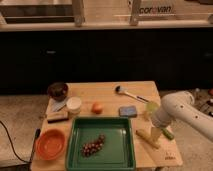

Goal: Place banana in red bowl

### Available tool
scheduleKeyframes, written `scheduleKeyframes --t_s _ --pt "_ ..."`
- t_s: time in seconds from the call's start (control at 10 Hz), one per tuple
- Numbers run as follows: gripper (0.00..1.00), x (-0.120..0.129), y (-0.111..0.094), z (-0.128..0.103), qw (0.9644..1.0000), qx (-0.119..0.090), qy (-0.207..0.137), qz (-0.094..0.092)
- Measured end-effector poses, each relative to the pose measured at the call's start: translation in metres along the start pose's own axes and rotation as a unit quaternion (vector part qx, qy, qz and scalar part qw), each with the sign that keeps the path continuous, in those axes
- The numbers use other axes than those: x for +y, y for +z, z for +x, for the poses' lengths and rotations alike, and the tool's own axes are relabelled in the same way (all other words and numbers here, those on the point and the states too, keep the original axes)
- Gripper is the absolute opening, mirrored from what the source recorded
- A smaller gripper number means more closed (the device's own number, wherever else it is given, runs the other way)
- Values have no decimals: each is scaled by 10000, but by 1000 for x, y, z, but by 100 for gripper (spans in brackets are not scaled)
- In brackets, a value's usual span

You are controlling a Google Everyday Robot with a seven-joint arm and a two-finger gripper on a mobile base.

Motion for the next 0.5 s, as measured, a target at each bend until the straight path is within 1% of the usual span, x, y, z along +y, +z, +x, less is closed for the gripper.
scheduleKeyframes --t_s 0.2,0.5 --pt "80 1 6 3 9999 -81 67 -17" --pt "80 1 25 7 9995 -230 186 -58"
